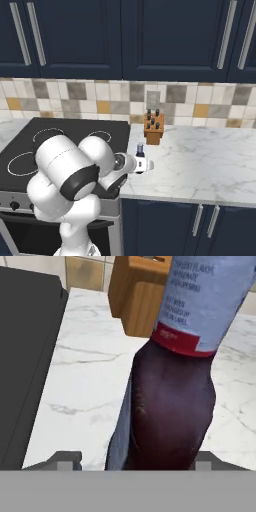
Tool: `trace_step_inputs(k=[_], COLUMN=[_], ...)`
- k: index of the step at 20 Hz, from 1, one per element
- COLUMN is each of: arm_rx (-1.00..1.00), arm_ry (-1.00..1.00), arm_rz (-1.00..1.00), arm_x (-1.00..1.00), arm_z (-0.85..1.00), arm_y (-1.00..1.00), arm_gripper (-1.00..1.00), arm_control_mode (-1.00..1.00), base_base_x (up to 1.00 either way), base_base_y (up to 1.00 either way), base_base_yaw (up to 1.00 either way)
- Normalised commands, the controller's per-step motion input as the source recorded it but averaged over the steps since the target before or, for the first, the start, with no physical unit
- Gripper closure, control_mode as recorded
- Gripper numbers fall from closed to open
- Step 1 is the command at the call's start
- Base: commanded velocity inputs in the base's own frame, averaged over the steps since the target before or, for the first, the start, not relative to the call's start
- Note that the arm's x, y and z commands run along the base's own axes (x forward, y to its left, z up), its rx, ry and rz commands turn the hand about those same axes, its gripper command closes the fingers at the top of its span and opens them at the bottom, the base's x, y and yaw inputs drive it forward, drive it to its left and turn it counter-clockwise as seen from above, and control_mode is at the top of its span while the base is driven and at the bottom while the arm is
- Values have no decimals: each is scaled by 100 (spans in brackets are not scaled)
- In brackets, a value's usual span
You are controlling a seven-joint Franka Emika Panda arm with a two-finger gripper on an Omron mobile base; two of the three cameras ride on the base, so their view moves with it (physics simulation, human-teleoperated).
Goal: Take 2 condiments from the cabinet and move them on the counter near the stove.Make sure the condiments are lined up with each other, next to each other.
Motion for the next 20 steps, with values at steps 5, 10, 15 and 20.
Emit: trace_step_inputs(k=[5, 10, 15, 20], arm_rx=[0, 0, 0, 0], arm_ry=[-4, -13, -3, 0], arm_rz=[-3, -5, -2, -1], arm_x=[-41, -32, -63, -69], arm_z=[1, 56, 71, 81], arm_y=[22, 22, 34, 46], arm_gripper=[-100, -100, -100, -100], arm_control_mode=[-100, -100, -100, -100], base_base_x=[0, 0, 0, 0], base_base_y=[0, 0, 0, 0], base_base_yaw=[0, 0, 0, 0])
